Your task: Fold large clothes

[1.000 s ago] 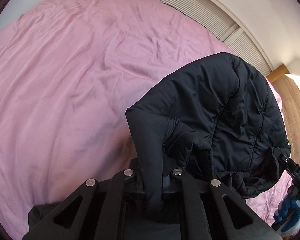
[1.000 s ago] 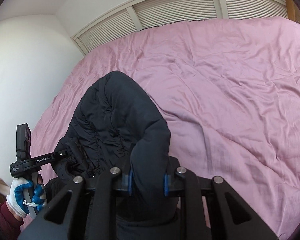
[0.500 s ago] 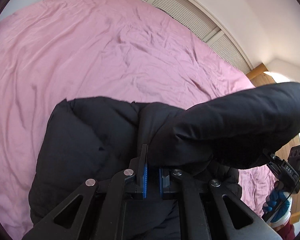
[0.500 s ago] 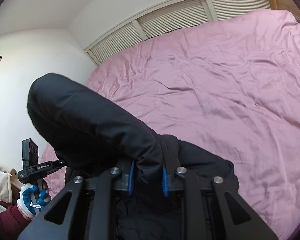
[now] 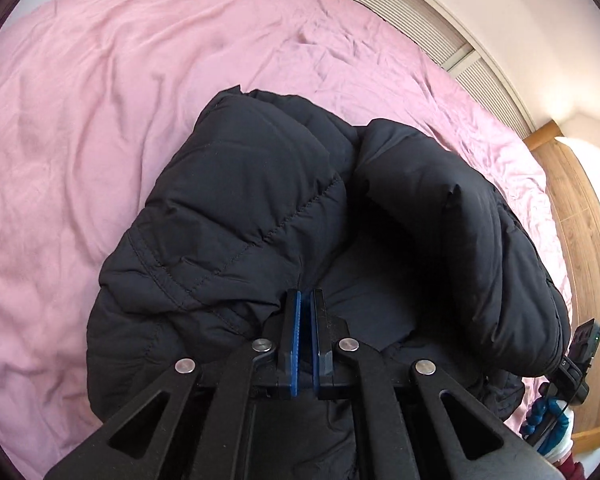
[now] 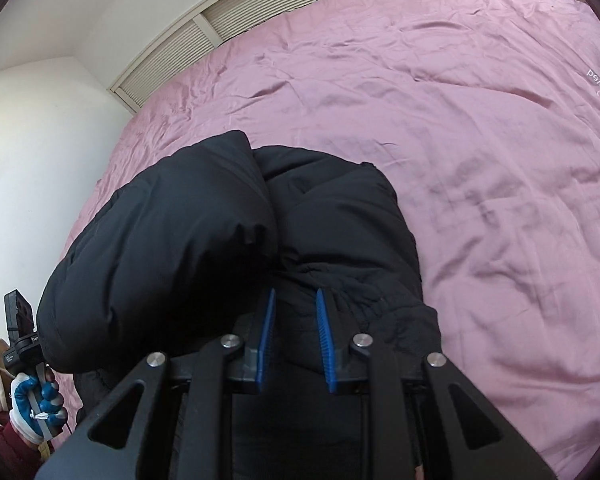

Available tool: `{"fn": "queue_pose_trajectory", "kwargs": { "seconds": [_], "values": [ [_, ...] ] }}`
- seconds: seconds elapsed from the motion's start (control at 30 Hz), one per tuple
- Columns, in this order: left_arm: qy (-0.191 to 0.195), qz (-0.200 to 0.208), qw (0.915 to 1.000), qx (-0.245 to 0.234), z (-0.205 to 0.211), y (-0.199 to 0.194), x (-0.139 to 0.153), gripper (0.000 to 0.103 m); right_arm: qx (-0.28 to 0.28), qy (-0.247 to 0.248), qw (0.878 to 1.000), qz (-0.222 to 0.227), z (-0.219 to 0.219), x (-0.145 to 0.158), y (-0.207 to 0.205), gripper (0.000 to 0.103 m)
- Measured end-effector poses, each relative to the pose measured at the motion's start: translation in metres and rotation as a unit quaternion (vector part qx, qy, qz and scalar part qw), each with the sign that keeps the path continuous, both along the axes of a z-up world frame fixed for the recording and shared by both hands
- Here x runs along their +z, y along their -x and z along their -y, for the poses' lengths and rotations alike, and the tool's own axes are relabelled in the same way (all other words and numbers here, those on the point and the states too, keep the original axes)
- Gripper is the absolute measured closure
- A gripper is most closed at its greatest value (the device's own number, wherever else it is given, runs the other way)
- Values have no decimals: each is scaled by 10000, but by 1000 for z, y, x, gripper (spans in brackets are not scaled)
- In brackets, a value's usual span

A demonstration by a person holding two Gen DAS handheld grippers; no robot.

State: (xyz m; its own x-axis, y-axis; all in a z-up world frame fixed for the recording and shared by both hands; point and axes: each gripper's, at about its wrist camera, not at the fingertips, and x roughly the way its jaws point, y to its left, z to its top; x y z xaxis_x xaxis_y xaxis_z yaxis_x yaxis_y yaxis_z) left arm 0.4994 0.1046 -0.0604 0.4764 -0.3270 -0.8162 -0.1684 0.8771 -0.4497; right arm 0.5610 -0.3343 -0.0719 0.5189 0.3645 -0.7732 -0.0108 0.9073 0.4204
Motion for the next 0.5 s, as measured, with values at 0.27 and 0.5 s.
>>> {"fn": "queue_pose_trajectory", "kwargs": {
  "seconds": [0.27, 0.5],
  "values": [
    [-499, 641, 9965, -218, 25, -13, 56, 65, 302, 677, 9955, 589, -1, 72, 5, 78],
    [-865, 1059, 9876, -772, 79, -61, 85, 49, 1036, 1004, 9842, 1028, -58, 117, -26, 46]
  ]
}}
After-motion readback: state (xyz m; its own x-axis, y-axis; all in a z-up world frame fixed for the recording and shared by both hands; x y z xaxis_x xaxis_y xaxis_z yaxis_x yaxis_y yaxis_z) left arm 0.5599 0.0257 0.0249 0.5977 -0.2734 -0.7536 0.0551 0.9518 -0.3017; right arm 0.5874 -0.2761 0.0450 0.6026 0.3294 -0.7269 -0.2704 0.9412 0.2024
